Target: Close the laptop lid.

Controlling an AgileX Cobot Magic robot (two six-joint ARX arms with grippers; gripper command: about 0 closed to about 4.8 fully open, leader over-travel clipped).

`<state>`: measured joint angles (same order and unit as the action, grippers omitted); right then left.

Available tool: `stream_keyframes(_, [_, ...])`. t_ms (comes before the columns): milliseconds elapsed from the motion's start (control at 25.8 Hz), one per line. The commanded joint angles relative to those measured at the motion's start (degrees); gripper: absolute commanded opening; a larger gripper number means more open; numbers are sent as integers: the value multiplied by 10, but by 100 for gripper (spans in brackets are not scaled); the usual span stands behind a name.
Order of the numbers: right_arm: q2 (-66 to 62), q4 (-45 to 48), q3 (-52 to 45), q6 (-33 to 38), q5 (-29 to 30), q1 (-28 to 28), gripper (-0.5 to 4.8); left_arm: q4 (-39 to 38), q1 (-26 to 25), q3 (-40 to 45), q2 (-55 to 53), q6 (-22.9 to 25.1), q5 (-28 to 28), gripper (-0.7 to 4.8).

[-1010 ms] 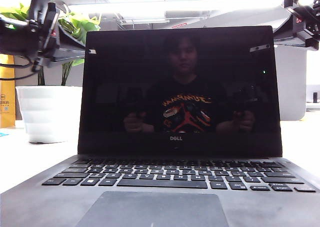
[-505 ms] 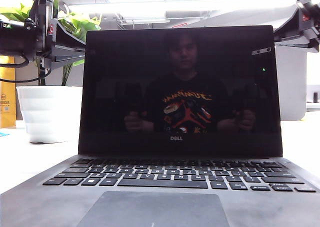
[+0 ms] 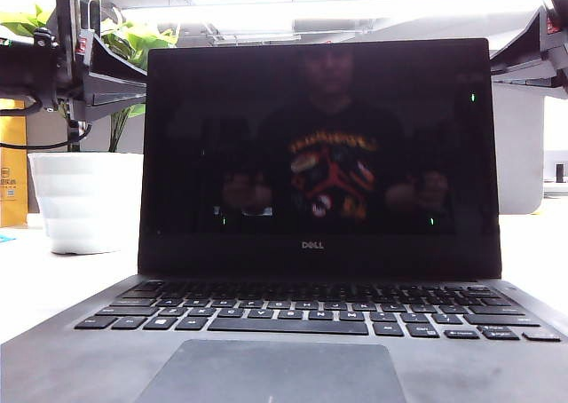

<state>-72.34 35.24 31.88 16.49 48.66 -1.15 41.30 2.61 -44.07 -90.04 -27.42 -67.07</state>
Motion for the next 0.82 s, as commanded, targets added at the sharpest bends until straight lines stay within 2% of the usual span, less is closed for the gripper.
stream_keyframes(39, [1,-4,2,21,66,5,-1,7,5,-2,3,-36,-74,-5])
stream_keyframes(272, [2,-8,2,60,137,5,-1,3,6,-2,3,-111,-122,-5])
stream_keyframes(466, [2,-33,2,108,198,5,-1,-35,6,-2,3,-170,-189,-5])
stream_keyframes(660, [2,-130,2,123,227,6,-1,-145,6,-1,3,-176,-187,-5])
stream_keyframes(815, [2,-218,1,122,235,9,-1,-186,6,-1,3,-176,-186,-5])
